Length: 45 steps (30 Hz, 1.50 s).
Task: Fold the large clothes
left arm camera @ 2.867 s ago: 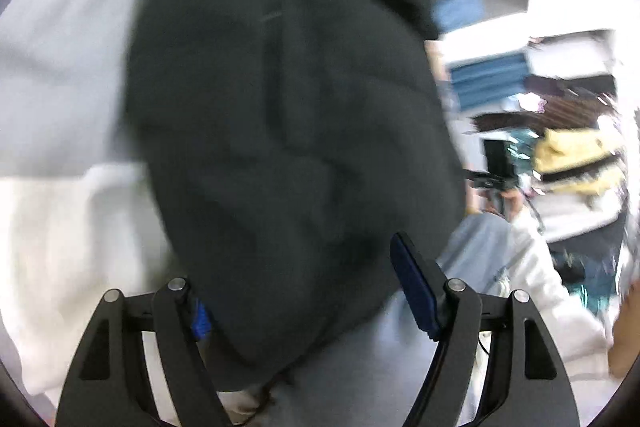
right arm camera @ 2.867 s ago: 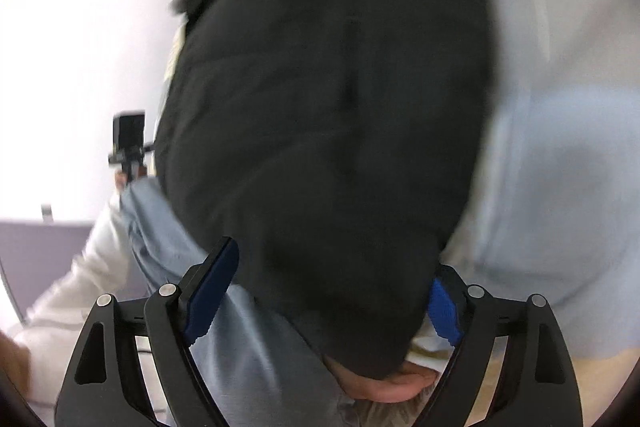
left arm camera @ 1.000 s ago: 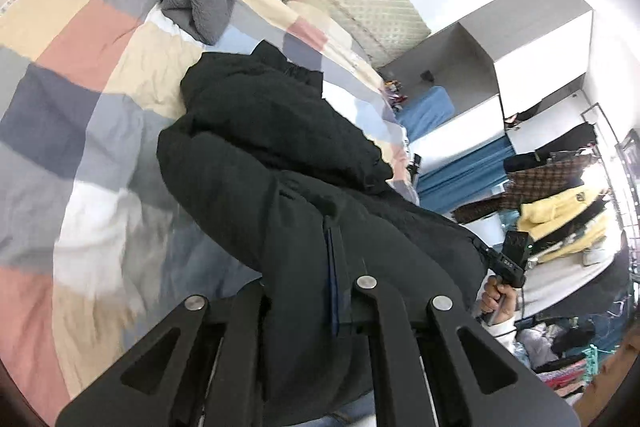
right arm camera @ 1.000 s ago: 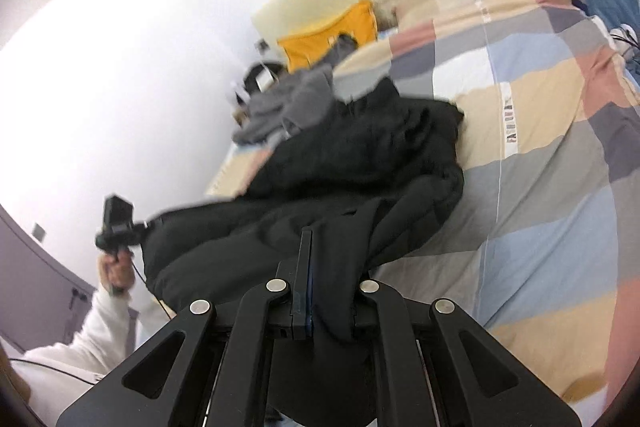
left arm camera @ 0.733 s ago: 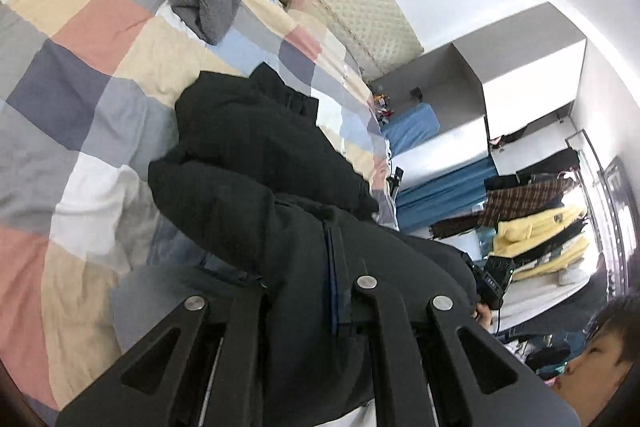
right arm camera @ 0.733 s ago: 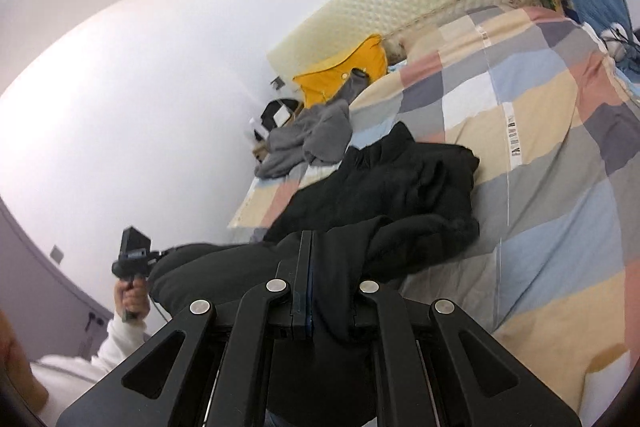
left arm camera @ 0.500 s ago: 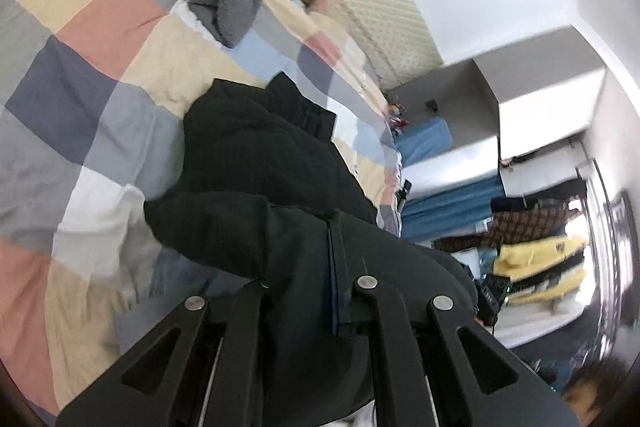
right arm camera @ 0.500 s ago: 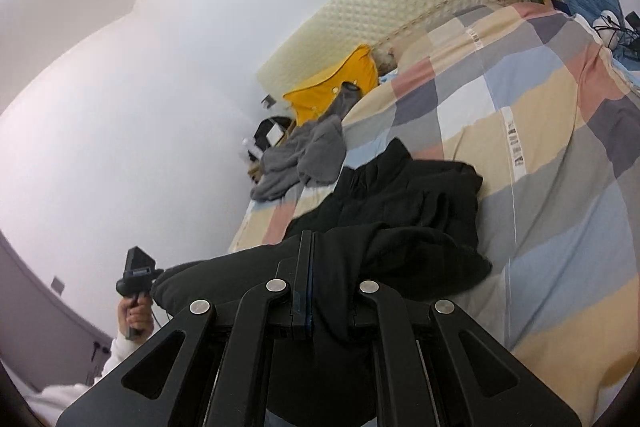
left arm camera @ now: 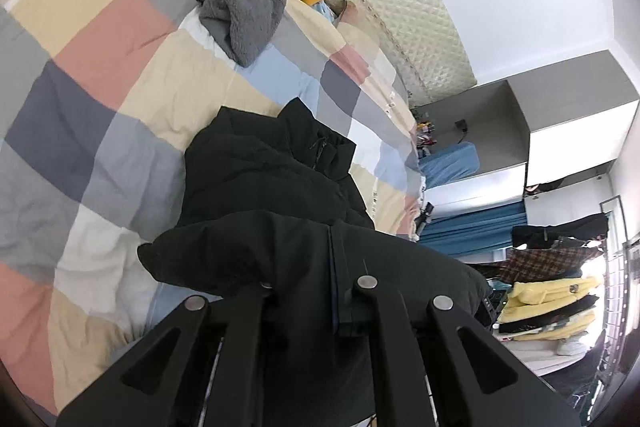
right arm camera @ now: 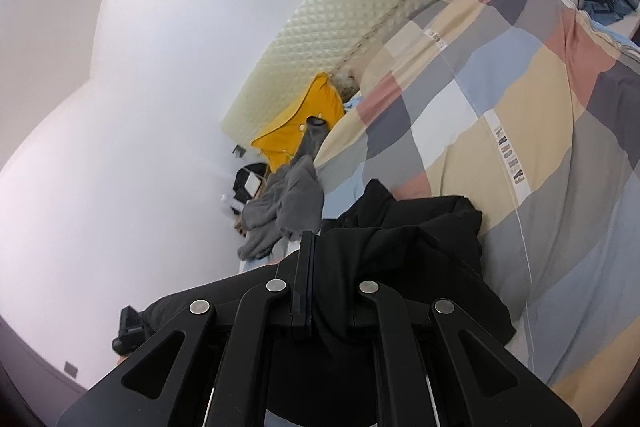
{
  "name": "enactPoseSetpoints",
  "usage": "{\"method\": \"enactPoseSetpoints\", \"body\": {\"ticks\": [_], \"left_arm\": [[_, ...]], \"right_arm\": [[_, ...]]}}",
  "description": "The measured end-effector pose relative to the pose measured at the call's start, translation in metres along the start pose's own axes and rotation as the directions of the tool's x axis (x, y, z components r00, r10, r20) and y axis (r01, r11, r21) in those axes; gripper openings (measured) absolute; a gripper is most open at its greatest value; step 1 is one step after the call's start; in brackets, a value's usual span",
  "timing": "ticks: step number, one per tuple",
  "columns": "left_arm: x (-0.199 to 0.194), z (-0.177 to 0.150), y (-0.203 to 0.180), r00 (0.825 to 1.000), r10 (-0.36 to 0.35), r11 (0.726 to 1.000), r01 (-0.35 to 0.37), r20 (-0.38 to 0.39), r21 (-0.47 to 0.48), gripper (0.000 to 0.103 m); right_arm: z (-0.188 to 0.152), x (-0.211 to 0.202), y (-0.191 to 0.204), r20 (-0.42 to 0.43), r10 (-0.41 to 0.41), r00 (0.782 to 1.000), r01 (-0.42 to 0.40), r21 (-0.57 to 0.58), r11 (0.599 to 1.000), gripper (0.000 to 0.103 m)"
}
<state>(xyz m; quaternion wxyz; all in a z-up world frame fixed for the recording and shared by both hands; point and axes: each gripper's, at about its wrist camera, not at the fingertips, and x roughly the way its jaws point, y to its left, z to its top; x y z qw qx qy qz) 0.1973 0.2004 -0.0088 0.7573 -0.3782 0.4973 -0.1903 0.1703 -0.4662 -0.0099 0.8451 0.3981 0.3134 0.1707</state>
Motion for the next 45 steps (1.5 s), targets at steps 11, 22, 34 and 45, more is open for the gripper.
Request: {"method": "enactPoseSetpoints", "body": {"ticks": [11,22,34,45], "left_arm": [[0.038,0.051,-0.01,0.992,0.121,0.993,-0.121,0.043,-0.009,0.008],[0.098,0.092,-0.006,0.969,0.236,0.97,-0.231,0.067,-0.072,0.008],[0.19,0.118,0.044,0.924,0.382,0.911,-0.379,-0.015,-0.16,0.01],[0.222,0.127,0.054,0.917,0.393,0.896,-0.398,-0.066,-0.197,0.009]], "right_arm": [[0.043,0.071,-0.012,-0.048,-0.13,0.99,0.131,0.024,0.991,0.004],[0.062,0.161,-0.072,-0.168,-0.273,0.947,0.286,0.058,0.957,0.004],[0.046,0.244,-0.124,-0.32,-0.371,0.872,0.405,0.042,0.914,0.003],[0.039,0.244,-0.154,-0.362,-0.253,0.897,0.332,0.177,0.926,0.005]]}}
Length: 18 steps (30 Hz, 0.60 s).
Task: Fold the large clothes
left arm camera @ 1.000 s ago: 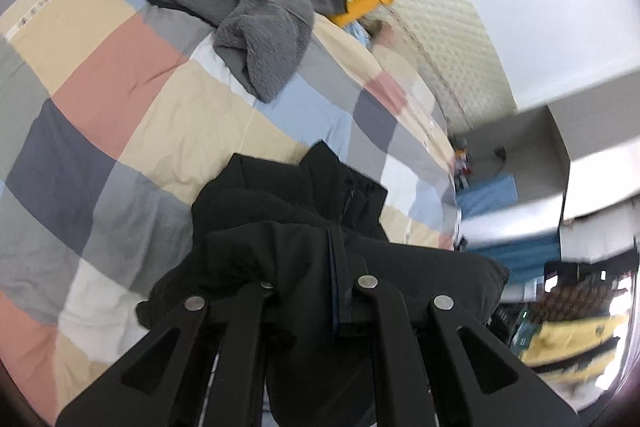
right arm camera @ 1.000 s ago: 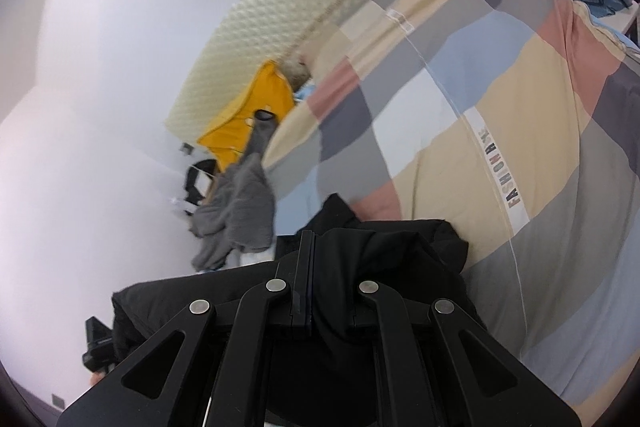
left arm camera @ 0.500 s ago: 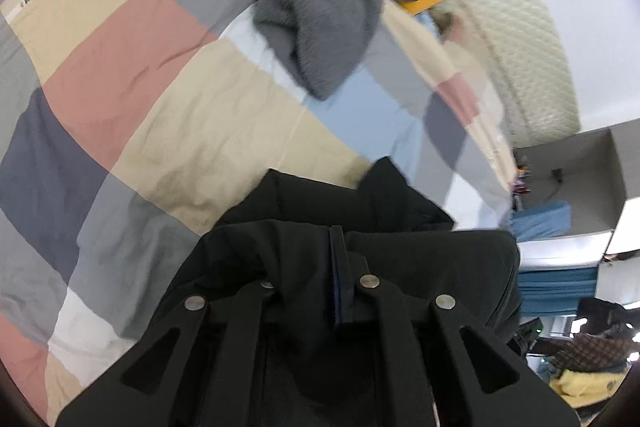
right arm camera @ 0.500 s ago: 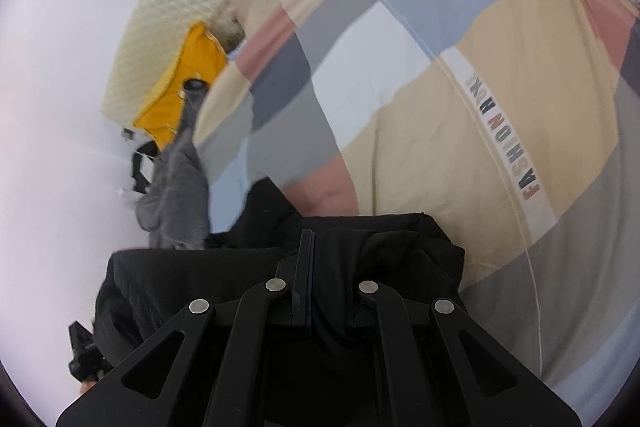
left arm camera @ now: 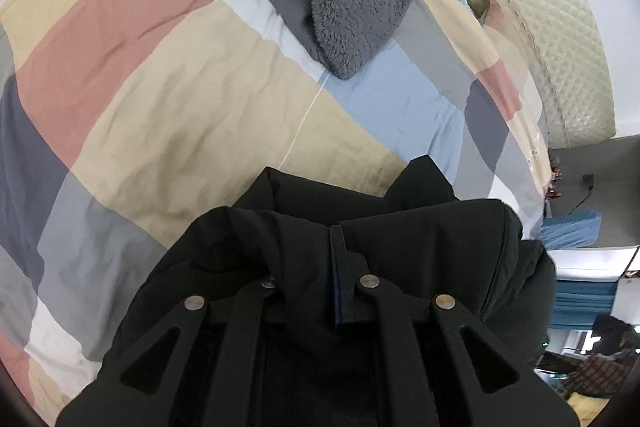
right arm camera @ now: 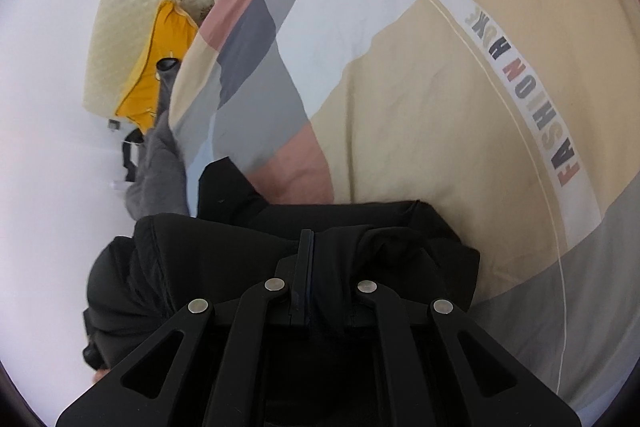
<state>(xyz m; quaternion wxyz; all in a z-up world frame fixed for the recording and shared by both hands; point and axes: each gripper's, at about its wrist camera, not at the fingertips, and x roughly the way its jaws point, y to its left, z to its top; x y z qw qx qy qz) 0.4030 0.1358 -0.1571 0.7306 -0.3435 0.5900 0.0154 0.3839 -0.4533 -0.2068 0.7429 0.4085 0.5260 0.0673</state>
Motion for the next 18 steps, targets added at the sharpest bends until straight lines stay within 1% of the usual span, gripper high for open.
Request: {"method": "enactPoseSetpoints", "body": {"ticks": [2,3,4,5,6,7,8,9,10,11,12,13,14,15,16,18], "left_arm": [[-0.005,0.0,0.002,0.999,-0.024,1.0,0.024,-0.031,0.001,0.011],[-0.006,-0.001,0.002,0.999,-0.025,1.0,0.025,-0.048,0.006,0.011],[-0.009,-0.003,0.003,0.997,-0.012,1.0,0.013,-0.074,0.01,0.012],[-0.015,-0.006,0.007,0.995,-0.003,1.0,0.002,-0.103,-0.001,0.014],[-0.019,-0.007,0.007,0.994,-0.001,1.0,0.0,-0.114,-0.008,0.018],[-0.027,-0.01,0.01,0.993,-0.004,1.0,0.002,-0.121,-0.011,0.021],[-0.038,-0.013,0.011,0.993,-0.016,1.0,0.015,-0.12,-0.009,0.032],[-0.046,-0.016,0.012,0.993,-0.021,1.0,0.021,-0.117,-0.002,0.052],[-0.063,-0.021,0.012,0.994,-0.029,0.999,0.03,-0.101,0.015,0.065],[-0.073,-0.023,0.011,0.996,-0.029,0.999,0.032,-0.083,0.03,0.084],[-0.096,-0.028,0.008,0.999,-0.023,0.997,0.025,-0.029,0.07,0.085],[-0.108,-0.03,0.005,1.0,-0.018,0.995,0.018,0.004,0.094,0.085],[-0.127,-0.034,0.001,0.999,-0.026,0.992,0.02,0.047,0.128,0.085],[-0.14,-0.038,-0.003,0.996,-0.045,0.988,0.033,0.076,0.152,0.085],[-0.162,-0.047,-0.011,0.988,-0.077,0.978,0.05,0.131,0.201,0.085],[-0.184,-0.06,-0.023,0.972,-0.106,0.962,0.046,0.21,0.27,0.085]], "right_arm": [[-0.003,-0.007,0.002,-0.003,0.004,1.0,-0.004,0.009,1.0,0.006],[-0.004,-0.012,0.002,-0.01,0.02,1.0,-0.02,0.024,1.0,0.008],[-0.005,-0.013,0.003,-0.021,0.037,0.999,-0.036,0.029,0.999,0.011],[-0.007,-0.019,0.005,-0.04,0.051,0.998,-0.05,0.025,0.998,0.012],[-0.009,-0.023,0.007,-0.05,0.054,0.997,-0.053,0.016,0.998,0.013],[-0.011,-0.031,0.011,-0.057,0.052,0.997,-0.053,-0.006,0.999,0.017],[-0.014,-0.04,0.015,-0.058,0.047,0.997,-0.049,-0.029,0.998,0.019],[-0.017,-0.051,0.02,-0.055,0.041,0.998,-0.044,-0.052,0.998,0.027],[-0.02,-0.065,0.025,-0.047,0.036,0.998,-0.04,-0.075,0.996,0.041],[-0.023,-0.078,0.03,-0.035,0.031,0.999,-0.035,-0.099,0.994,0.05],[-0.026,-0.092,0.037,-0.017,0.023,1.0,-0.025,-0.128,0.991,0.065],[-0.028,-0.104,0.043,0.0,0.018,1.0,-0.017,-0.152,0.988,0.068],[-0.03,-0.115,0.05,0.015,0.006,1.0,-0.004,-0.176,0.984,0.068],[-0.034,-0.132,0.064,0.047,-0.022,0.999,0.032,-0.217,0.976,0.068],[-0.038,-0.141,0.074,0.072,-0.035,0.997,0.052,-0.243,0.969,0.068],[-0.053,-0.16,0.104,0.137,-0.06,0.989,0.102,-0.327,0.939,0.069]]}}
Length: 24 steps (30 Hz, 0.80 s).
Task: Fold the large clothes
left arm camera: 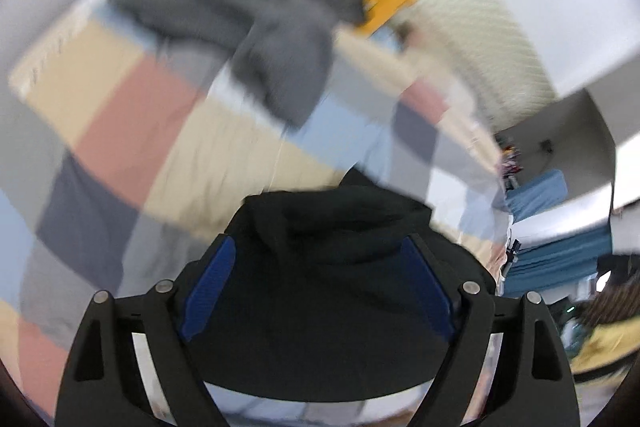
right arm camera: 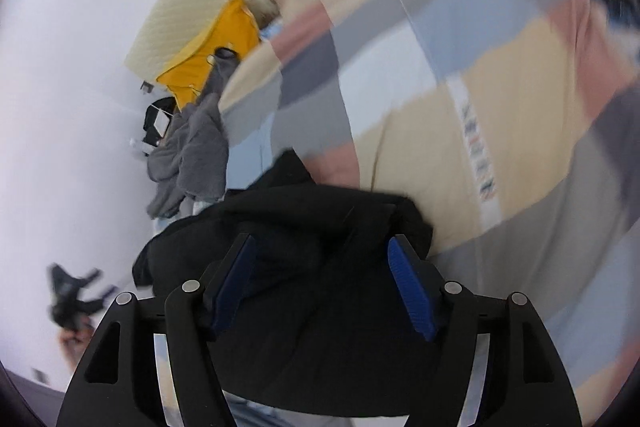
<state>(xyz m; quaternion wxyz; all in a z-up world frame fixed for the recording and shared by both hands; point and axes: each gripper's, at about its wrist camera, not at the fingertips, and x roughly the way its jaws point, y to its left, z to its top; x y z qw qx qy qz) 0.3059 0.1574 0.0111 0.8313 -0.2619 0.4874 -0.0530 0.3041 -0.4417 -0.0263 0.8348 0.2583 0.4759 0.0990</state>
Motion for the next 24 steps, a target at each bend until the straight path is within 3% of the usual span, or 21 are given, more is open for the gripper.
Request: {"method": "enactPoseSetpoints", "body": {"ticks": [4,9,11,12,15,18,20,22,24], "left_arm": [[-0.023,-0.03,-0.045,0.988,-0.047,0.987,0.023,0.146,0.156,0.085],[0.027,-0.065,-0.076,0.979,0.013,0.96,-0.068,0.201,0.272,0.085],[0.072,-0.075,-0.084,0.963,0.174,0.922,-0.232,0.206,0.308,0.085],[0.082,-0.078,-0.085,0.961,0.191,0.912,-0.25,0.201,0.327,0.084],[0.124,-0.092,-0.091,0.949,0.211,0.859,-0.294,0.233,0.418,0.084],[0.148,-0.101,-0.093,0.949,0.206,0.818,-0.301,0.237,0.491,0.084],[0.167,-0.104,-0.094,0.936,0.231,0.783,-0.341,0.265,0.521,0.085],[0.172,-0.108,-0.095,0.924,0.258,0.766,-0.373,0.281,0.523,0.085],[0.183,-0.102,-0.092,0.924,0.263,0.782,-0.372,0.276,0.501,0.086]], "right_arm": [[-0.018,-0.014,0.061,0.107,-0.05,0.993,0.067,-0.158,0.985,0.072],[-0.053,0.022,0.108,0.185,-0.039,0.982,0.091,-0.282,0.955,0.077],[-0.067,0.05,0.118,0.162,-0.06,0.985,0.108,-0.303,0.947,0.077],[-0.075,0.064,0.123,0.152,-0.081,0.985,0.126,-0.319,0.939,0.077],[-0.095,0.103,0.134,0.12,-0.108,0.987,0.147,-0.397,0.906,0.077],[-0.103,0.135,0.134,0.118,-0.143,0.983,0.18,-0.429,0.885,0.077],[-0.103,0.151,0.127,0.137,-0.159,0.978,0.202,-0.419,0.885,0.078],[-0.099,0.164,0.122,0.161,-0.176,0.971,0.228,-0.413,0.882,0.084],[-0.093,0.176,0.12,0.179,-0.188,0.966,0.248,-0.415,0.875,0.085]]}}
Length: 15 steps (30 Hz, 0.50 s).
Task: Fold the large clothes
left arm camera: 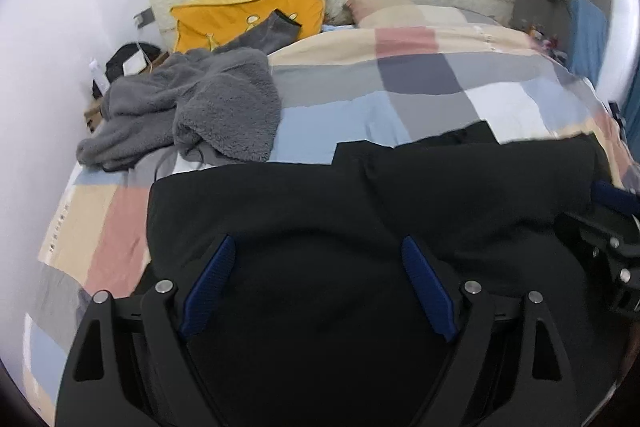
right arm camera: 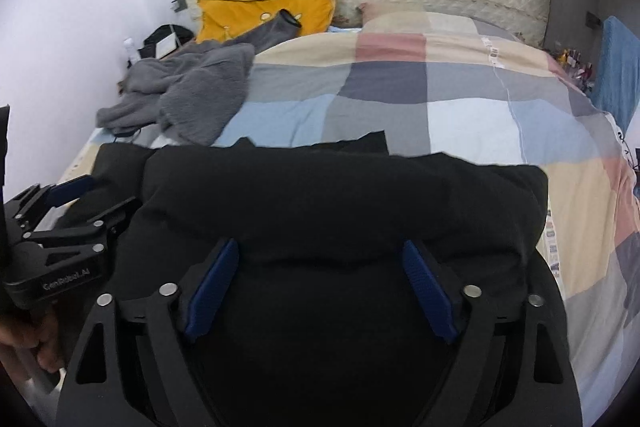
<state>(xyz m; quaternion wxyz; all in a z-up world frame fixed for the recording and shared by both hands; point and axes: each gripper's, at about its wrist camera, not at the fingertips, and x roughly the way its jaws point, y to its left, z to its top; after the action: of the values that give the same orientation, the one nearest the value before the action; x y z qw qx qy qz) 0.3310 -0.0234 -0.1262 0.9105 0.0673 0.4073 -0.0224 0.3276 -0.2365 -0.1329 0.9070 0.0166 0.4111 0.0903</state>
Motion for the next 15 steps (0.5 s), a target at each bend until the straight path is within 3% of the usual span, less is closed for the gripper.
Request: {"method": "enactPoseSetpoints", "body": {"ticks": [15], "left_arm": [[0.074,0.033,-0.003,0.999,-0.036,0.997,0.034,-0.036,-0.063,0.087]], "right_arm": [[0.031,0.075,-0.017,-0.029,-0.024,0.999,0.025,0.016,1.0,0.095]]}}
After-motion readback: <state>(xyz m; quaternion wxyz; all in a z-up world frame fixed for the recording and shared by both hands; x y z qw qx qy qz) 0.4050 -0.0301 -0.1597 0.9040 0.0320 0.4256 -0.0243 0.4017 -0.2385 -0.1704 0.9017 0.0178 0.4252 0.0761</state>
